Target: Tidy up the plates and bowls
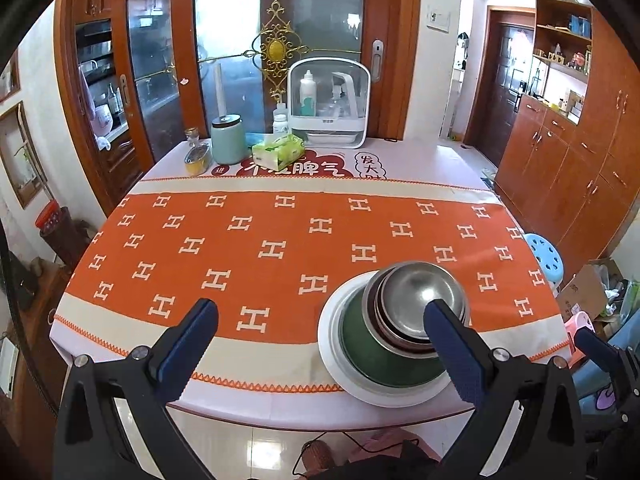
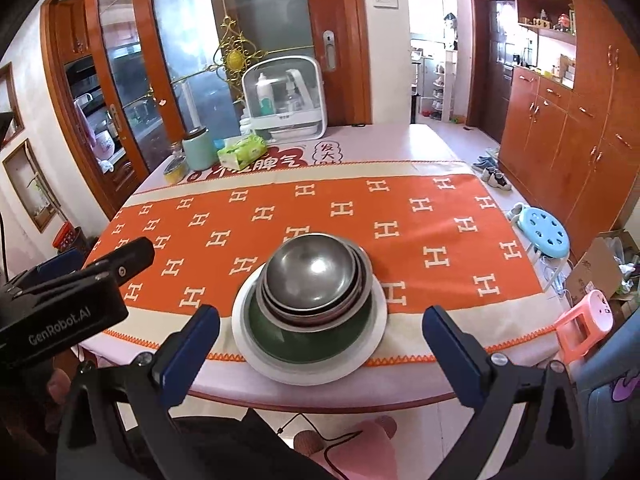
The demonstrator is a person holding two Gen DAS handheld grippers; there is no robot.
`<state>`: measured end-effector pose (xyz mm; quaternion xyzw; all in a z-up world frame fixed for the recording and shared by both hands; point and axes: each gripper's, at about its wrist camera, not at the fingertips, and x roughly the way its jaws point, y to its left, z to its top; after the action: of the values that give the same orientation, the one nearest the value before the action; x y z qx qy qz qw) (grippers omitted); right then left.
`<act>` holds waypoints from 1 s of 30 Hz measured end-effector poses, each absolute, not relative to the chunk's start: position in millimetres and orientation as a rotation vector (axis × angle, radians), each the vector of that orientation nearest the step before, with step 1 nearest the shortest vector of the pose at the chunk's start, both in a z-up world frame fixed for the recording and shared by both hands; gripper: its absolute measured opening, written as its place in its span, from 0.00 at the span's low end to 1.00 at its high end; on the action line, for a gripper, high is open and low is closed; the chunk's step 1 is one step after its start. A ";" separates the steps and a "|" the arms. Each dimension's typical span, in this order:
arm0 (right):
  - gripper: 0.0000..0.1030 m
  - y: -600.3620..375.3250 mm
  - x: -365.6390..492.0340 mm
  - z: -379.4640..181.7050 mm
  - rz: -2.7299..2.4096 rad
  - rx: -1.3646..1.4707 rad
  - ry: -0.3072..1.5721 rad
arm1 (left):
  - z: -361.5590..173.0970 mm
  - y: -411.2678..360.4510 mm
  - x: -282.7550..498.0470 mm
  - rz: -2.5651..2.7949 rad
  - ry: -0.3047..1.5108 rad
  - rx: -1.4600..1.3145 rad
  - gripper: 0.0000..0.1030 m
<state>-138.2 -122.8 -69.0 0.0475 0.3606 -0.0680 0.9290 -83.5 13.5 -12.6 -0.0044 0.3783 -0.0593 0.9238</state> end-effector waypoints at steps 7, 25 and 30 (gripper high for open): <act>0.99 -125.7 -139.3 -69.1 -0.140 0.109 0.735 | -11.7 6.0 -85.9 -0.132 0.772 0.013 0.99; 0.99 -131.4 -138.9 -74.7 -0.158 0.133 0.759 | -11.6 -3.2 -88.4 -0.172 0.764 0.044 0.99; 0.99 -132.3 -138.8 -76.0 -0.160 0.132 0.761 | -12.0 -6.2 -87.7 -0.181 0.764 0.052 0.99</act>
<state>-138.8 -132.3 -76.0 0.0643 0.3708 -0.0779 0.9232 -87.7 -6.2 -12.0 0.0253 0.3724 -0.0881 0.9235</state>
